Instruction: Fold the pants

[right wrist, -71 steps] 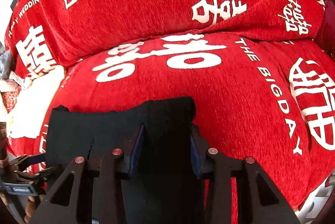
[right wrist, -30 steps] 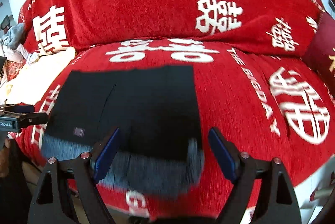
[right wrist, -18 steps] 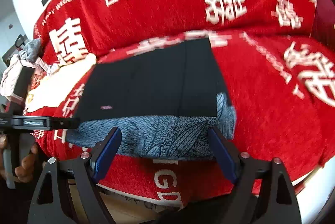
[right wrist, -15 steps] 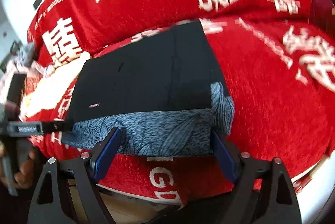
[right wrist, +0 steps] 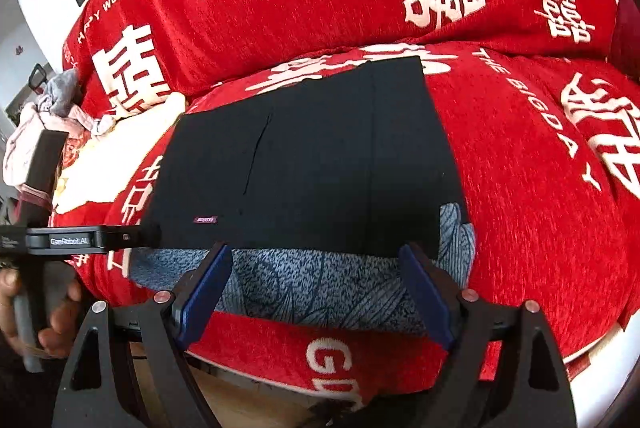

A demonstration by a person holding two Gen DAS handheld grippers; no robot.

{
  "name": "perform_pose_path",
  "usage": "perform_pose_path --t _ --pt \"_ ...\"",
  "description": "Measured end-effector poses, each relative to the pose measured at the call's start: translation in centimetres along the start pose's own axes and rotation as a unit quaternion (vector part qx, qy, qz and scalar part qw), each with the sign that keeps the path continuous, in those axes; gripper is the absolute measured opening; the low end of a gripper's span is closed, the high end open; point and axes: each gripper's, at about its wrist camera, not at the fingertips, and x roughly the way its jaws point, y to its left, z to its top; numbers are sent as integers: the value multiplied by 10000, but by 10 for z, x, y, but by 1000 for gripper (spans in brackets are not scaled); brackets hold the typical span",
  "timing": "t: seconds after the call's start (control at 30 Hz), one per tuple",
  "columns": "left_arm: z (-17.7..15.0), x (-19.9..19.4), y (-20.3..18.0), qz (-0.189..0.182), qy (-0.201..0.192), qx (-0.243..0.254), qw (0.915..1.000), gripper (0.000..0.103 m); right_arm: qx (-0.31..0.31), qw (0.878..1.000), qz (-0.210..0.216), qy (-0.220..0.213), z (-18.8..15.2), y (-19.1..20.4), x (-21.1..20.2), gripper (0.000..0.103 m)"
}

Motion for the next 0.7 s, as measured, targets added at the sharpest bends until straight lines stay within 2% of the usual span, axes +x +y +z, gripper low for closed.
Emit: perform_pose_path --t 0.07,0.17,0.23,0.3,0.4,0.47,0.6,0.67,0.7 --pt "6 -11 3 -123 -70 34 9999 103 21 9999 42 -142 5 -4 -15 88" --pt "20 -29 20 -554 -292 -52 9980 103 162 9984 -220 -486 14 -28 -39 93" --pt "31 -33 38 -1068 -175 -184 9940 103 473 9974 -323 -444 19 -55 -43 93" --pt "38 -32 55 -1314 -59 -423 9904 103 935 9949 -275 -245 21 -83 -42 93" --pt "42 -22 63 -1416 73 -560 9883 103 1467 9892 -24 -15 21 -106 -32 93" --pt "43 -11 56 -1432 264 -462 9883 103 1481 9889 63 64 22 -107 -22 93" --pt "41 16 35 -1214 493 -98 9913 103 1445 9887 178 371 29 -103 8 93" --pt "45 26 35 -1357 527 -199 9891 103 1383 9885 197 575 33 -101 22 93" --pt "47 28 38 -1544 517 -313 9862 103 1339 9886 207 655 34 -100 28 93"
